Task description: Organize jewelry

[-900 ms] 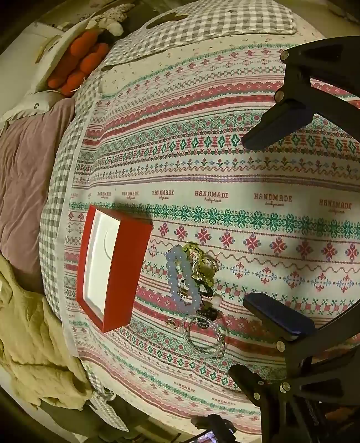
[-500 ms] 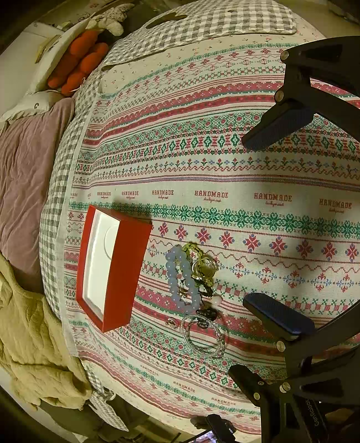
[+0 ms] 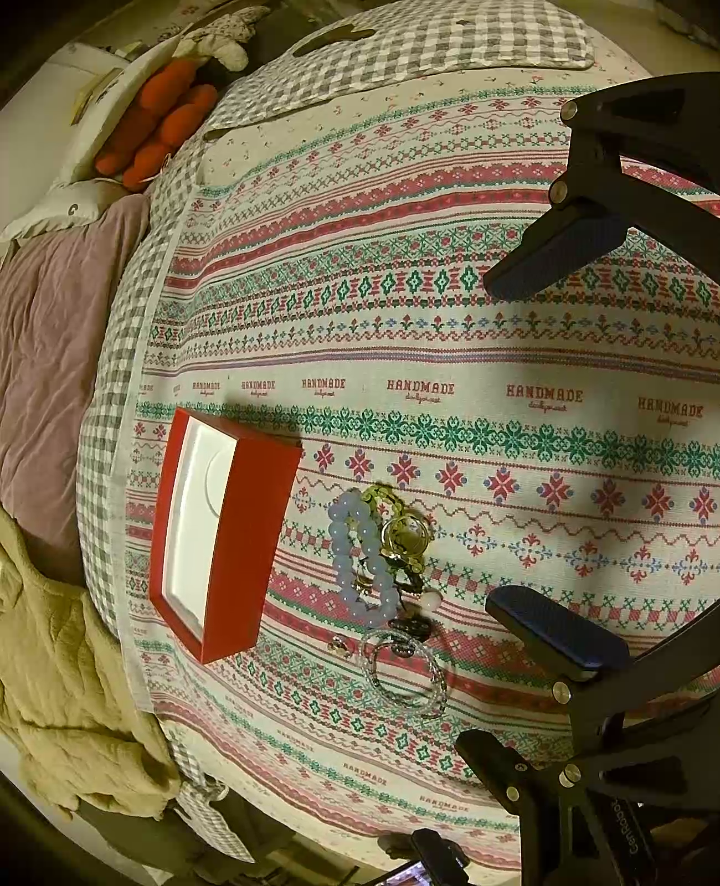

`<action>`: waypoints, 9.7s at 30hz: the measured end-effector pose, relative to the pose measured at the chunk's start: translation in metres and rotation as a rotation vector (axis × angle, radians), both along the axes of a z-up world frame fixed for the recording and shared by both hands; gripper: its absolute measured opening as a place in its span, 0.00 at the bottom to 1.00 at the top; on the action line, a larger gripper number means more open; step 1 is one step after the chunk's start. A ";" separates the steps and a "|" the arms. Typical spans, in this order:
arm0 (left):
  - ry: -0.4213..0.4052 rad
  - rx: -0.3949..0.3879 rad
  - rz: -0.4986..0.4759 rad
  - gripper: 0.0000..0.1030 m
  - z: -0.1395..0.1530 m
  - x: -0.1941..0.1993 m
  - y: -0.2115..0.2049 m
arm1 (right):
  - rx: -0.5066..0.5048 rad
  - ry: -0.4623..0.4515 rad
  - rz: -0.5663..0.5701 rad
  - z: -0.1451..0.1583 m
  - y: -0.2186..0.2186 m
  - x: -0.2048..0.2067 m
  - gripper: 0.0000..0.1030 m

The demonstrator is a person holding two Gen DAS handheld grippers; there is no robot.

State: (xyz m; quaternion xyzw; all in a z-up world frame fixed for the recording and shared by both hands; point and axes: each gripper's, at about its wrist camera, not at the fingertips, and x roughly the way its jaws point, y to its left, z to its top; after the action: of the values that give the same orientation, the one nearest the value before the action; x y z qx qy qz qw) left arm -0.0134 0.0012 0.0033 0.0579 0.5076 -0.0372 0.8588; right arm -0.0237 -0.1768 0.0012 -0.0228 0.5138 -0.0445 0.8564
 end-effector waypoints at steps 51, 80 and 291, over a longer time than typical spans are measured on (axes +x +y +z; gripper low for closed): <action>0.024 -0.074 -0.023 1.00 0.013 0.014 0.011 | 0.059 -0.011 0.025 0.013 -0.001 0.004 1.00; 0.299 -0.300 -0.204 0.20 -0.036 0.093 0.007 | 0.409 0.156 -0.028 -0.023 -0.038 0.093 0.60; 0.098 -0.141 -0.196 0.04 -0.025 0.060 0.004 | 0.150 0.115 0.250 -0.038 0.030 0.073 0.23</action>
State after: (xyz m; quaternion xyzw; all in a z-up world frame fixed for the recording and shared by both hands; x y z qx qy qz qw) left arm 0.0466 0.0053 -0.0217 0.0450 0.5370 -0.1594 0.8271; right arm 0.0497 -0.1470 -0.0373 -0.0249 0.5571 0.1022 0.8238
